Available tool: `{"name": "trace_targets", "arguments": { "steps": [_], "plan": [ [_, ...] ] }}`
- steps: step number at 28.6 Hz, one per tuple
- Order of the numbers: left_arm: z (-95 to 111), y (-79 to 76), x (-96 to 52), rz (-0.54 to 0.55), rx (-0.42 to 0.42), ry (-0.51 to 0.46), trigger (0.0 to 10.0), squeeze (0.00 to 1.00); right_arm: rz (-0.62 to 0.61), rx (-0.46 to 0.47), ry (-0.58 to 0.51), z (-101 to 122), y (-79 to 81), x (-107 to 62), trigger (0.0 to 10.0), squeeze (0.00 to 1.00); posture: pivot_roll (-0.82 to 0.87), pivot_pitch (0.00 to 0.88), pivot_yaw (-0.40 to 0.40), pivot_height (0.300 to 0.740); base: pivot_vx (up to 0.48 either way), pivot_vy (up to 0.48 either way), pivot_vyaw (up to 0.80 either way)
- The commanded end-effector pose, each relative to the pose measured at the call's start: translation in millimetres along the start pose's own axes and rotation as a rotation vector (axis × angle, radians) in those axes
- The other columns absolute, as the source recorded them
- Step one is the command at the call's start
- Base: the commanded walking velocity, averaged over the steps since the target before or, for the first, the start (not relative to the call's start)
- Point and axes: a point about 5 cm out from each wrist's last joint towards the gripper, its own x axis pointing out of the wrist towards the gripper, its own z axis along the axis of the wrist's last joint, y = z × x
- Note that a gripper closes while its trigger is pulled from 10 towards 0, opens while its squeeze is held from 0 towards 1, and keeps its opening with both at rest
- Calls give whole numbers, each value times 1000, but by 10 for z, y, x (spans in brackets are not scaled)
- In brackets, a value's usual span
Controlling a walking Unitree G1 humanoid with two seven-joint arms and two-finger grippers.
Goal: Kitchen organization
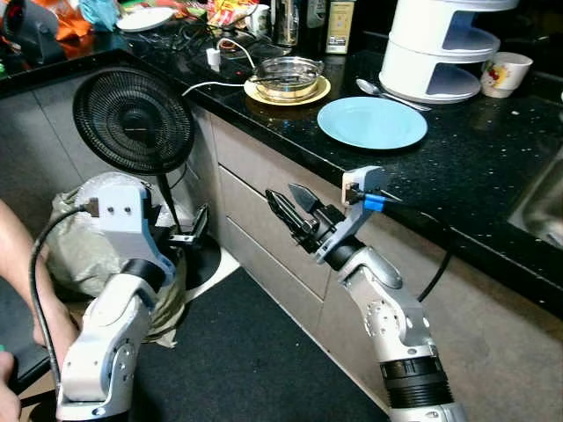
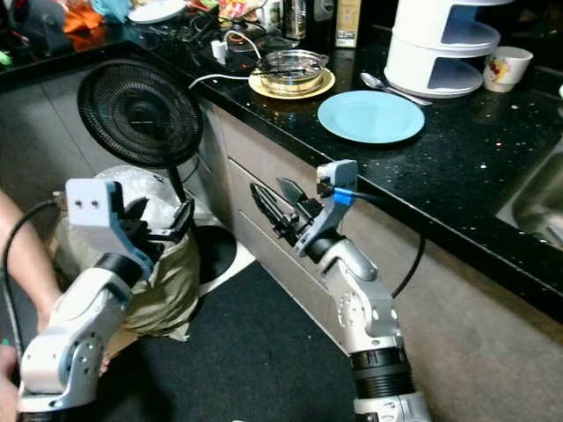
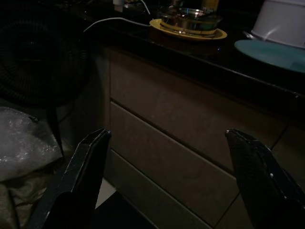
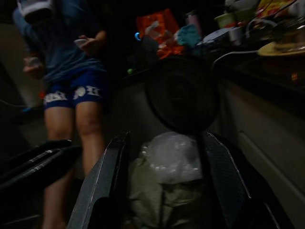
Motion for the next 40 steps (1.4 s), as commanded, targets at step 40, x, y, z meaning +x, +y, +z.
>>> {"name": "trace_targets", "arguments": {
  "steps": [40],
  "plan": [
    [-2, -187, 24, -104, -40, -8, 10000, 0, -14, -236, -132, 635, -200, 116, 10000, 0, 52, 0, -19, 740, 385, 0, 0]
  ]
}}
